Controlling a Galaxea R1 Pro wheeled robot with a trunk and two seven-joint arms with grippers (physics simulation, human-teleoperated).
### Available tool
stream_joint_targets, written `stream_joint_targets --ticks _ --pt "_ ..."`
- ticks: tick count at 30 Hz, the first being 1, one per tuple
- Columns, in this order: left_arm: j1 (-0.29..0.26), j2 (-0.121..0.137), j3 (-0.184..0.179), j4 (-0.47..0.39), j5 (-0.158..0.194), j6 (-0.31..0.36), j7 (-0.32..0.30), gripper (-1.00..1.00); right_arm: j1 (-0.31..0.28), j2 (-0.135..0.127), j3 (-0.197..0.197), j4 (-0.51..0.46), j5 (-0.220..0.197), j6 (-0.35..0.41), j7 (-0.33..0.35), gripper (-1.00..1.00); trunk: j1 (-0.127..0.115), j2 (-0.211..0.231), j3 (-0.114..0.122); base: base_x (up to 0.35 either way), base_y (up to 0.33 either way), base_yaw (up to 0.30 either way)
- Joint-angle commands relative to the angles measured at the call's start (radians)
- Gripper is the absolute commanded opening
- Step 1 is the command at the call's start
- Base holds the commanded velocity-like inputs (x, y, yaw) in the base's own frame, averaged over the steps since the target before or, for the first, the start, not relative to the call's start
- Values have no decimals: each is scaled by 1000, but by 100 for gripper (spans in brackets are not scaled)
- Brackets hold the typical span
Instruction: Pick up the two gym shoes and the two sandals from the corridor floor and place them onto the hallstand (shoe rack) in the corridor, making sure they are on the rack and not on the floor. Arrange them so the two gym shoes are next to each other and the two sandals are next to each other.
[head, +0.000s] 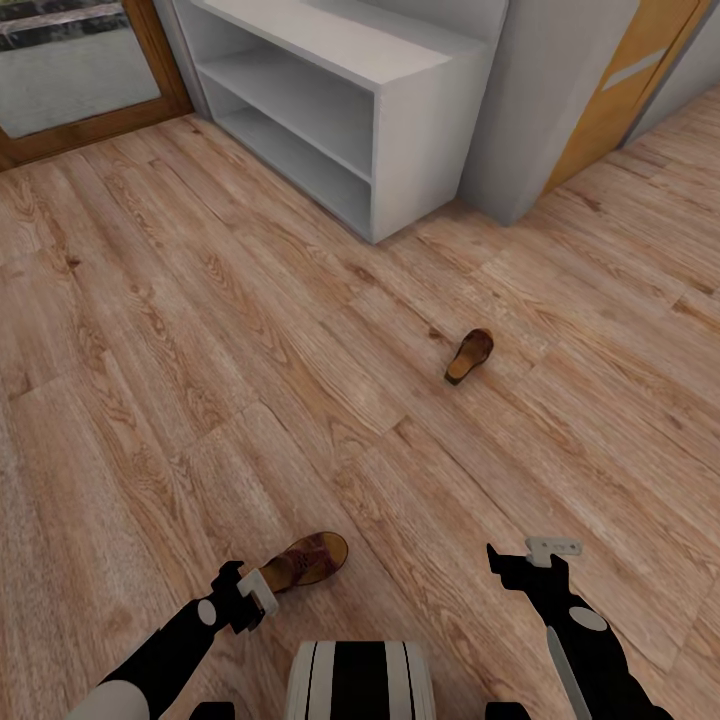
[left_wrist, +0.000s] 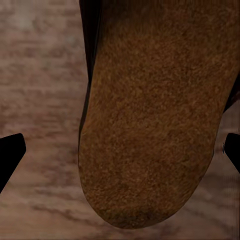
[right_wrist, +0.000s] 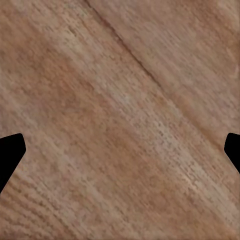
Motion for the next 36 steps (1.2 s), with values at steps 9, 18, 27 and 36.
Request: stream_joint_targets --ticks 9,18,27,36 --pt "1 0 -4 -2 -3 6 -2 -100 0 0 0 -1 1 6 0 100 0 0 -1 0 0 0" --pt "3 1 -4 -4 -1 7 -8 -100 0 0 0 -1 1 6 0 100 0 0 -1 0 0 0" --pt "4 0 -2 -4 0 8 -7 -100 0 -4 -1 5 3 6 0 100 0 0 -1 0 0 0" --pt "0 0 0 -4 0 10 -5 -100 0 -6 -2 6 5 6 0 100 -4 2 34 0 0 0"
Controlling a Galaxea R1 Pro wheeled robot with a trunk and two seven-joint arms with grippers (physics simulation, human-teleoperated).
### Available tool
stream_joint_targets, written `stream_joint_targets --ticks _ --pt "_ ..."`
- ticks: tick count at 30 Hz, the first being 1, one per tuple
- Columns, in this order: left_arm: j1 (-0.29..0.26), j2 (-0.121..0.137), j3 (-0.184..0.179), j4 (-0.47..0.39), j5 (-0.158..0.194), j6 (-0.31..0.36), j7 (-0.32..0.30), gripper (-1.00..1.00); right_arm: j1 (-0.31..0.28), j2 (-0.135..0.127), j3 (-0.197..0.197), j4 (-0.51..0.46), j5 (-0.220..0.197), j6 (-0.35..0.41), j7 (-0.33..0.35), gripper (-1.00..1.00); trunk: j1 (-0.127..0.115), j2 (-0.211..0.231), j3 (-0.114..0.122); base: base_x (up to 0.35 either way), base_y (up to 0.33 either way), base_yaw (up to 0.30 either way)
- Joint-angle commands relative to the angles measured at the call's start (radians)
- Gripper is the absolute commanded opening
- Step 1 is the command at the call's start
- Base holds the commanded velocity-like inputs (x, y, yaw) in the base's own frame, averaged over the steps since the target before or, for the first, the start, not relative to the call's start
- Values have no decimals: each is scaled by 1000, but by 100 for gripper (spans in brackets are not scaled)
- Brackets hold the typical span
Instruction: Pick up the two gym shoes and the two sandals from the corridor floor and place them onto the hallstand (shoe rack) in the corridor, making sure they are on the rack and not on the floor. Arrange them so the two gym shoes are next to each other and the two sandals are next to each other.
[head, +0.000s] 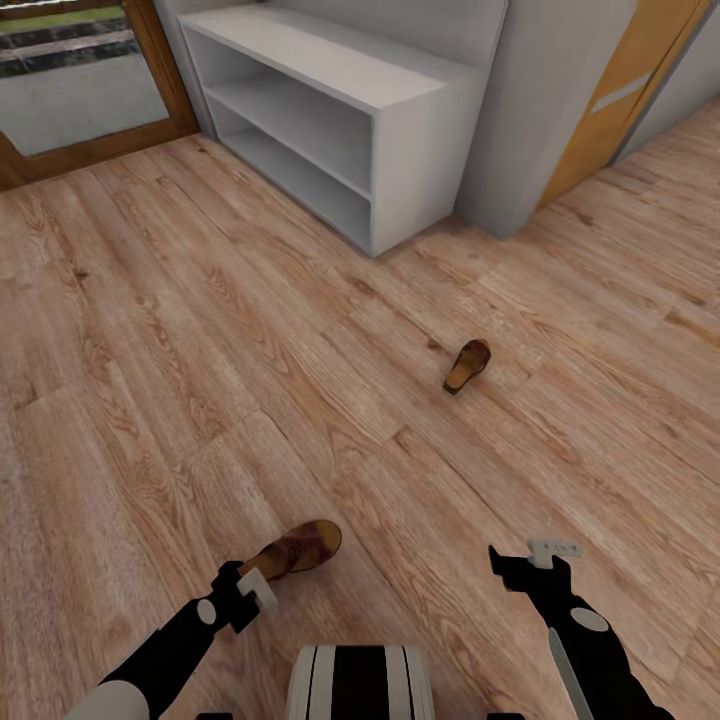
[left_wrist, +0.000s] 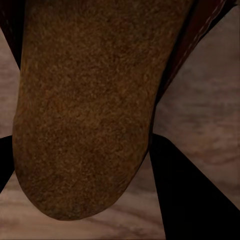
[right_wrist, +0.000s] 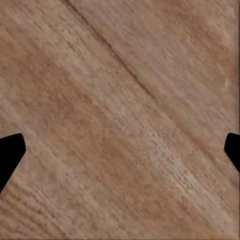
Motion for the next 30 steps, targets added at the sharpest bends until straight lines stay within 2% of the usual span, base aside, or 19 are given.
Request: stream_joint_targets --ticks 1,5,11,12,15,17,18,20,21,24,25,30 --pt "0 1 -3 -3 -9 5 -4 -100 0 0 0 -1 1 6 0 100 -1 0 3 0 0 0" --pt "0 2 22 -2 -4 3 -2 -100 0 0 0 -1 1 6 0 100 -2 1 19 0 0 0" --pt "1 1 90 -1 31 -4 -5 -100 0 0 0 -1 1 5 0 100 -5 2 42 0 0 0" --pt "9 1 125 3 84 -11 -9 -100 0 0 0 0 1 0 1 100 -5 3 46 0 0 0" --pt "13 1 130 10 122 -17 -10 -100 1 0 0 0 1 -1 1 100 -7 3 58 0 0 0" --pt "15 2 133 15 171 -37 -9 -100 1 0 0 0 1 -1 2 100 -8 4 65 0 0 0" --pt "17 4 133 20 261 -89 0 -100 1 1 1 7 4 1 1 100 -8 4 69 0 0 0" --pt "19 8 133 24 328 -115 5 -100 1 1 1 17 3 1 0 100 -9 4 77 0 0 -23" --pt "20 9 133 25 352 -119 6 -100 1 0 1 19 3 1 0 100 -10 5 81 0 0 -105" --pt "21 10 134 25 384 -124 8 -100 1 0 1 23 4 0 0 100 -11 5 95 0 0 -146" --pt "26 12 134 28 432 -128 22 -100 1 0 0 33 4 -2 0 100 -11 6 100 0 0 -196" --pt "60 13 142 40 502 -145 51 -100 2 -1 0 43 17 -19 0 100 -14 7 125 0 0 -208"
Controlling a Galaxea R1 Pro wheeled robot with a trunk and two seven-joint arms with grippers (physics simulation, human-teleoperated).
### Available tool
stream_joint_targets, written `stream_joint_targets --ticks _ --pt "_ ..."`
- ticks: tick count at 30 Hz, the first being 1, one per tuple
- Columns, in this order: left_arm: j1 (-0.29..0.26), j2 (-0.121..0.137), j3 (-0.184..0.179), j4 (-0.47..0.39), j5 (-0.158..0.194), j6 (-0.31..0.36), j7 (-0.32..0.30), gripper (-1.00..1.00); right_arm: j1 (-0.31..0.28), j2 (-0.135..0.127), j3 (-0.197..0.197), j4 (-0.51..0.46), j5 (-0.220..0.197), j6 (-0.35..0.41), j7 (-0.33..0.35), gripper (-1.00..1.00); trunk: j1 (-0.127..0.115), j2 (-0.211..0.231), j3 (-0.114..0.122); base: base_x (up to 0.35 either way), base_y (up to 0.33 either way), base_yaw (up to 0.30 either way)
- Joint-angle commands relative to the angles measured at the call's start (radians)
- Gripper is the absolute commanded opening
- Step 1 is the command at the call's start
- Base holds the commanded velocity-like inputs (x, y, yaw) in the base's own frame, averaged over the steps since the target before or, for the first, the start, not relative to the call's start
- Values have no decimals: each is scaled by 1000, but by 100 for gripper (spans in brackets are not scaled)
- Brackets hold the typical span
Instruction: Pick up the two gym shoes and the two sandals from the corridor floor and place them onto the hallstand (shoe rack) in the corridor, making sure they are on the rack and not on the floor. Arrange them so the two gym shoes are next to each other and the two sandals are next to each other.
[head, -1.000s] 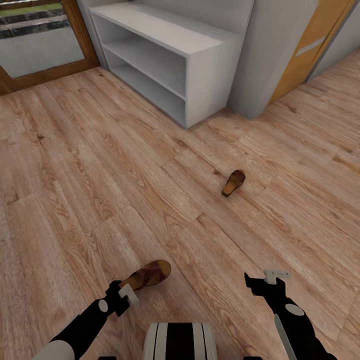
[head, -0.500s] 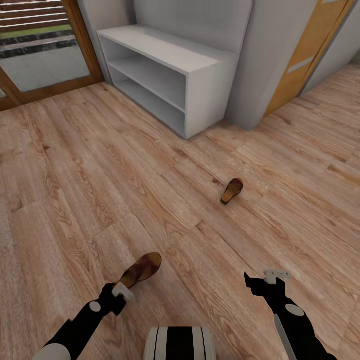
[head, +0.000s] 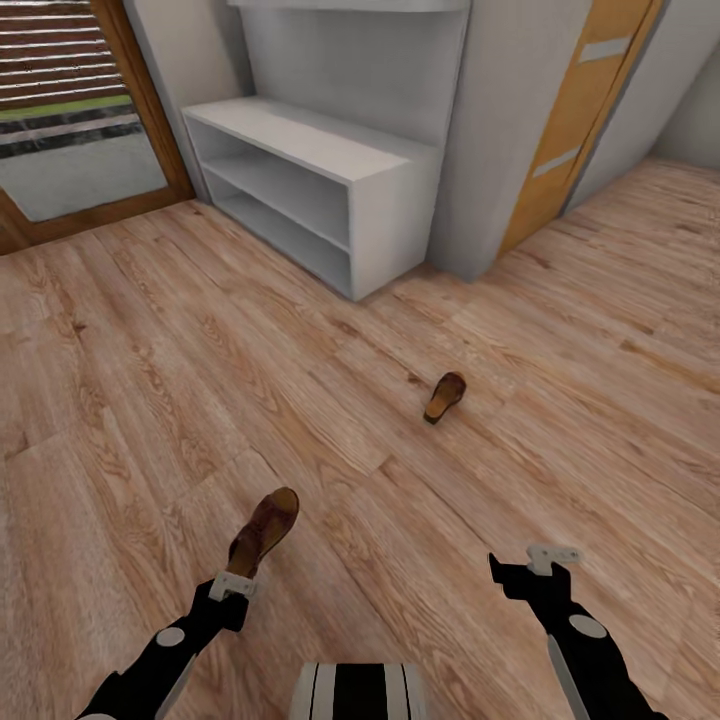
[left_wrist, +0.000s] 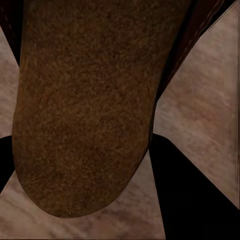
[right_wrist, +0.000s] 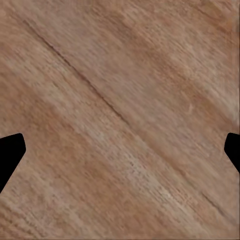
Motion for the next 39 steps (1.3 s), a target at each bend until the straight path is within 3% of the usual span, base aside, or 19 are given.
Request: stream_joint_targets --ticks 1,4,7,9,11,15,18,21,27,39 --pt "6 1 3 2 -3 -14 0 -100 0 0 0 0 10 -1 0 100 -1 0 5 0 0 -212" --pt "36 3 16 13 22 -73 9 -100 1 0 0 12 54 -46 0 100 -2 1 20 0 0 -212" --pt "78 4 51 27 36 -150 34 -100 10 1 -3 55 107 -153 -4 100 -3 1 35 0 0 -212" --pt "91 3 68 31 39 -167 47 -100 17 1 -9 80 117 -199 -4 100 -4 2 45 0 0 -211" --pt "117 3 109 34 46 -189 66 -100 44 2 -40 162 130 -320 -5 100 -5 2 56 0 0 -208" --pt "177 3 228 25 89 -217 71 -100 66 4 -61 321 131 -479 -5 100 -7 3 76 0 0 -202" --pt "203 2 280 22 100 -230 67 -100 70 3 -66 427 131 -601 -6 100 -18 24 89 0 0 -198" --pt "228 0 301 29 100 -260 69 -100 72 2 -74 568 130 -740 -6 100 -30 45 103 0 0 -194" --pt "238 -5 306 36 96 -304 72 -100 72 7 -76 655 129 -814 -6 100 -53 87 129 0 0 -186" --pt "241 -6 309 50 98 -313 73 -100 73 11 -75 670 130 -821 -6 100 -99 171 183 0 0 -169"
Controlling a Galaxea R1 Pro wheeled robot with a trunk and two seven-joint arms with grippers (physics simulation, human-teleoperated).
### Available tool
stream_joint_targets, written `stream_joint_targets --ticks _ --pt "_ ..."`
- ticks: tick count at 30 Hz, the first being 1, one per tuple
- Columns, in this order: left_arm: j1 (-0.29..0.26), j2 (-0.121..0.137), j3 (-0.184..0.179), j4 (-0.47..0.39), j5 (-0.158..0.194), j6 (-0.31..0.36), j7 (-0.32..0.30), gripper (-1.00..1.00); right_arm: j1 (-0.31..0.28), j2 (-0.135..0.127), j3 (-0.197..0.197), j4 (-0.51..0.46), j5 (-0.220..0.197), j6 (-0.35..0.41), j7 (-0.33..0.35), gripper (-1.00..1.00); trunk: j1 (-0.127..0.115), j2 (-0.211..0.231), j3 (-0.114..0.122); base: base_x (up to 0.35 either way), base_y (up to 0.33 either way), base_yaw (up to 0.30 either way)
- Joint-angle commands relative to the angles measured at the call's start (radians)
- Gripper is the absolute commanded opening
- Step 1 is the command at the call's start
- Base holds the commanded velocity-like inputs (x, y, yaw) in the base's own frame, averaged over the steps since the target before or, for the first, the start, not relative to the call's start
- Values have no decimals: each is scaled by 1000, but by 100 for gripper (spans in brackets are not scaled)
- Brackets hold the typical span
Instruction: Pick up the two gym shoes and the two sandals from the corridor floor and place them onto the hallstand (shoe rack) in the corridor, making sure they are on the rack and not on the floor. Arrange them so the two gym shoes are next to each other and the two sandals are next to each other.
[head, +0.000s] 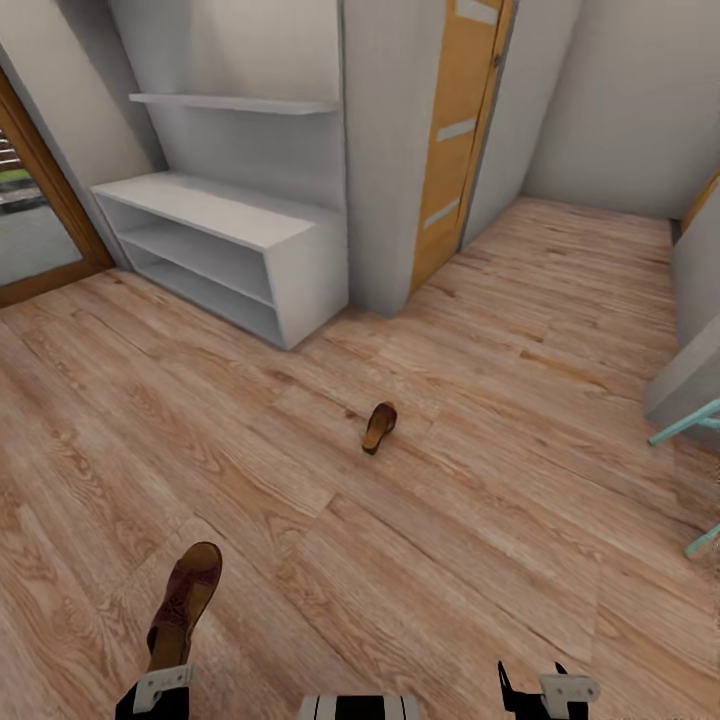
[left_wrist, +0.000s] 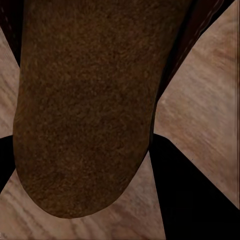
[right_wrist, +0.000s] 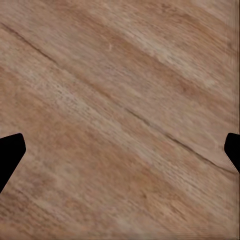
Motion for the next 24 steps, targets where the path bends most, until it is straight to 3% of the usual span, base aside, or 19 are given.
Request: stream_joint_targets --ticks 1,15,24 --pt "-1 -1 9 4 -9 -4 -9 -100 -1 1 -4 1 10 -3 0 100 -4 7 4 0 0 -114" --pt "-1 -2 7 9 -7 -6 -12 -100 -1 1 -4 1 10 -3 0 100 -12 21 21 5 1 -16" --pt "-1 -2 6 11 -4 -7 -15 -100 -1 1 -4 1 10 -3 0 100 -12 21 35 169 137 0"
